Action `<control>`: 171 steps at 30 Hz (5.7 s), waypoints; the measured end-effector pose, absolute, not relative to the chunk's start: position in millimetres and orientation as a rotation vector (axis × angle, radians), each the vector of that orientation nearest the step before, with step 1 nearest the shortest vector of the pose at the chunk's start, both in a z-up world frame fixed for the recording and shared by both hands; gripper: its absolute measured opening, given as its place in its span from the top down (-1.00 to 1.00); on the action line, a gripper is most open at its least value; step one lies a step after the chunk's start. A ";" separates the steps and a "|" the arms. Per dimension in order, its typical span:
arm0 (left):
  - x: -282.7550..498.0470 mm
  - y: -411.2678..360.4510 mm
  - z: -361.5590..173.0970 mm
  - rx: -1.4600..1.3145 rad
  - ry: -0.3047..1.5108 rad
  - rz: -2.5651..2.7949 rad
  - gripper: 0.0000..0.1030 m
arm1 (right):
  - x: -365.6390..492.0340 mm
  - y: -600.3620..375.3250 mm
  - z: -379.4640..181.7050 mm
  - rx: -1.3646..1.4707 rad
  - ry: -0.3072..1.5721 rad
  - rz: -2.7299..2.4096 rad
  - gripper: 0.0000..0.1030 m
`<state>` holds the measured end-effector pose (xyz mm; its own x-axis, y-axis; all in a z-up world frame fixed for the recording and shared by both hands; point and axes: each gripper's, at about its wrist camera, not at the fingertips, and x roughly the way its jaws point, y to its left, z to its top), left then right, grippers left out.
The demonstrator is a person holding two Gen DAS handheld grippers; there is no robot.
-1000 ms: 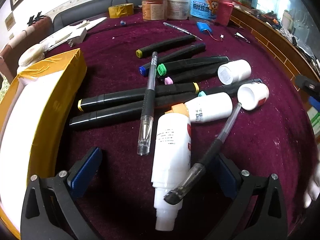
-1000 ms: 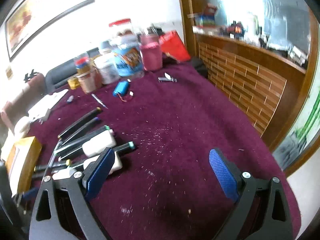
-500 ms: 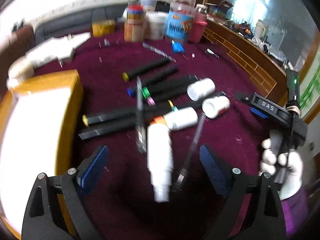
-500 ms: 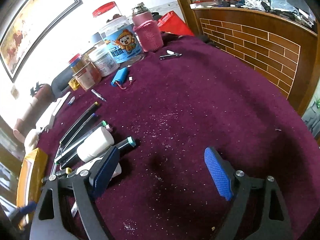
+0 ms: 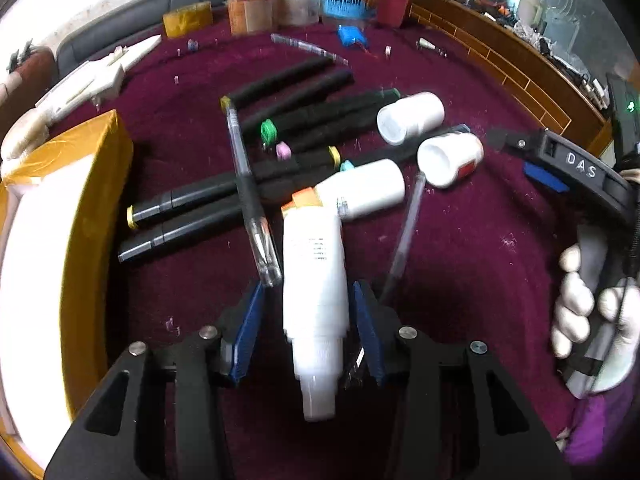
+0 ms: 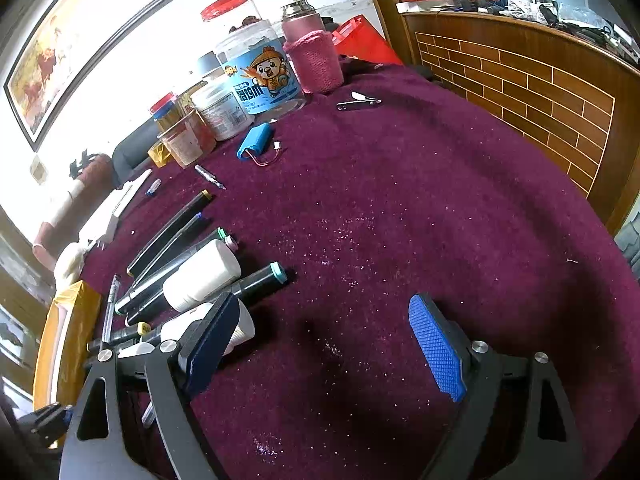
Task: Organize rigid objects
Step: 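Close the left tool on the tall white bottle with orange cap, then lift the white bottle toward the white box with left tool while right tool grasps a clear pen, then lower the bottle into the box and open left tool while right tool drops the pen in, then grasp a yellow-capped black marker with left tool while right tool moves toward the markers, then carry the marker toward the box with left tool while right tool grasps another black marker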
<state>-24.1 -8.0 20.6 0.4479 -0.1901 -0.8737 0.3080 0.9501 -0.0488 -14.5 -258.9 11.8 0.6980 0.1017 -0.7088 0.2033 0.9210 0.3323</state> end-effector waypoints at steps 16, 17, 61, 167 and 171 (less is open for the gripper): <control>-77.9 43.8 89.7 -0.129 0.818 -0.485 0.48 | -9.6 -256.2 8.2 0.402 0.827 -0.057 -0.64; -86.0 50.4 99.1 -0.125 0.783 -0.494 0.48 | -8.7 -255.2 8.2 0.393 0.834 -0.053 -0.64; 34.6 211.6 56.5 -0.368 0.906 -0.344 0.49 | 69.1 40.5 52.2 0.366 1.181 0.522 0.85; -25.8 19.8 41.1 0.122 0.980 -0.502 0.77 | 1.8 -228.8 1.8 0.460 0.818 0.114 -0.31; -60.6 53.6 78.5 -0.092 0.838 -0.552 0.76 | 1.1 -229.6 1.1 0.462 0.816 0.113 -0.31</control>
